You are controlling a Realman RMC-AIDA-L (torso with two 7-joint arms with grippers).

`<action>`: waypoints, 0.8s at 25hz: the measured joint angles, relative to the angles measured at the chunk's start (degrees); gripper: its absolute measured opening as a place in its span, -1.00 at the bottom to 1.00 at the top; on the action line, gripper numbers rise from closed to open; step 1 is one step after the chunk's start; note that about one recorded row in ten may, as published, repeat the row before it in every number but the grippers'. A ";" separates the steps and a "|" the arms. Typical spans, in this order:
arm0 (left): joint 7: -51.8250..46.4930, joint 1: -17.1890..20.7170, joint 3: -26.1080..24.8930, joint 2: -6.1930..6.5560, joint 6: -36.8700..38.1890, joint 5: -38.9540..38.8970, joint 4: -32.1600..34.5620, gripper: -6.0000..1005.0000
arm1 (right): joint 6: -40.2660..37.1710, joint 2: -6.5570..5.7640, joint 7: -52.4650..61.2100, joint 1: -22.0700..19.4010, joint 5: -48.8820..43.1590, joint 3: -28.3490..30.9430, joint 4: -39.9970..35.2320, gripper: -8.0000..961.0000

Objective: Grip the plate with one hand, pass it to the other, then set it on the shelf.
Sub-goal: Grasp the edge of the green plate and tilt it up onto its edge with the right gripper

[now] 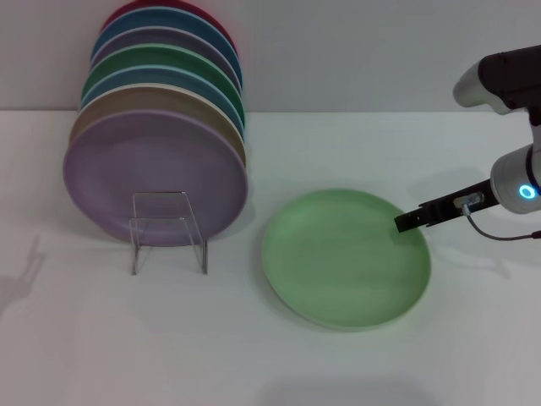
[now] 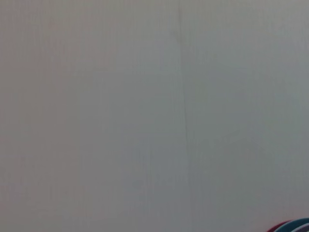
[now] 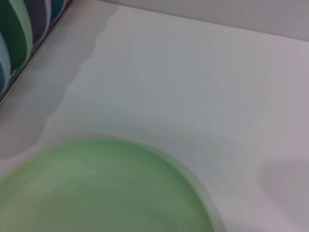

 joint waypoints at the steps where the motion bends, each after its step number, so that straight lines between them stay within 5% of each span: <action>1: 0.05 0.00 0.00 0.00 -0.15 0.04 -0.03 0.64 | -0.17 -0.02 -0.02 0.15 -0.01 0.00 -0.53 0.47; 20: 0.05 -0.27 0.00 0.00 -1.16 0.13 -0.15 0.62 | -2.62 -0.15 -0.25 2.39 -0.06 -1.52 -6.45 0.41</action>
